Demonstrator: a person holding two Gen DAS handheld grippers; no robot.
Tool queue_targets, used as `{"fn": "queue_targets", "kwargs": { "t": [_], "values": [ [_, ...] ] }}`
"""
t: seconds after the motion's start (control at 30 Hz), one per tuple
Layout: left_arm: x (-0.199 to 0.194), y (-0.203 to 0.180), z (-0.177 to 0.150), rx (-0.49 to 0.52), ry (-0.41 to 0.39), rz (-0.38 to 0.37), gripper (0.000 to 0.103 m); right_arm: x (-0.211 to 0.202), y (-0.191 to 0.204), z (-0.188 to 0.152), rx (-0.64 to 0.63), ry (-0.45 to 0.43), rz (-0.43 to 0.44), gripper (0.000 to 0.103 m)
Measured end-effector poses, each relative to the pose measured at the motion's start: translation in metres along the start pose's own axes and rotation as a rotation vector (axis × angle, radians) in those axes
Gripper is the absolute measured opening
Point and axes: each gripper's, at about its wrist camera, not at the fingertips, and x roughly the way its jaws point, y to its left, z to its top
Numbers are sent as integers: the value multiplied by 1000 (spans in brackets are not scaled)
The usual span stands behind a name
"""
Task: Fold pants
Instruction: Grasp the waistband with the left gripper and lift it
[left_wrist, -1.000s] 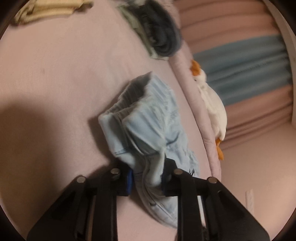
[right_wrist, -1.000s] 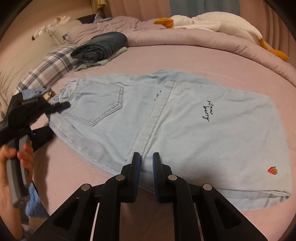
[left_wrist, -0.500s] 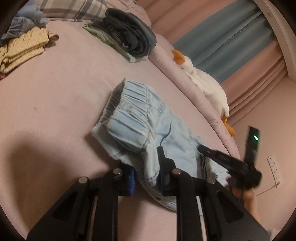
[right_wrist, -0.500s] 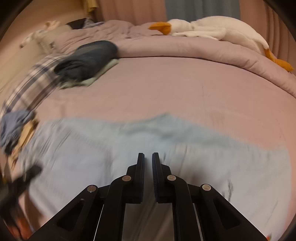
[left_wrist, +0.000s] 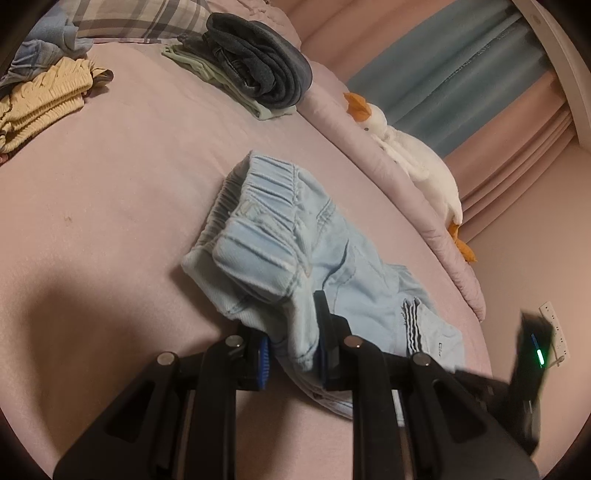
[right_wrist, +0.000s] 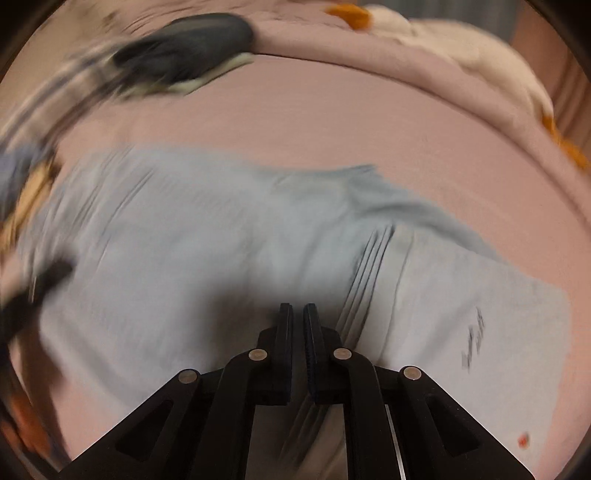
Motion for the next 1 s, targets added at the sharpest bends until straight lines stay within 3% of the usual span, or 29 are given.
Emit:
{"fn": "queue_targets", "kwargs": {
  "t": [0.23,0.37,0.6,0.7,0.8,0.93,1.0],
  "values": [
    [1,-3,-1,8,5,10,20,-19,7,-41,-8,13,26,10],
    [1,-3,0,6,10,17,20,-14,13,-33,-2,13,14,10],
    [-1,-12,1,35,4,37,20,-22,11,-38,51,23,65,10],
    [-5,-15,2,41,-10,35,20,-21,13,-39,36,2,65,10],
    [-8,-19,4,60,-12,40,19,-41,-5,-37,110,-59,167,10],
    [-8,-24,4,71,-20,50,19,-61,-22,-38,144,-189,90,10],
    [-9,-26,5,72,-22,51,19,-50,-31,-39,183,-149,119,10]
  ]
}}
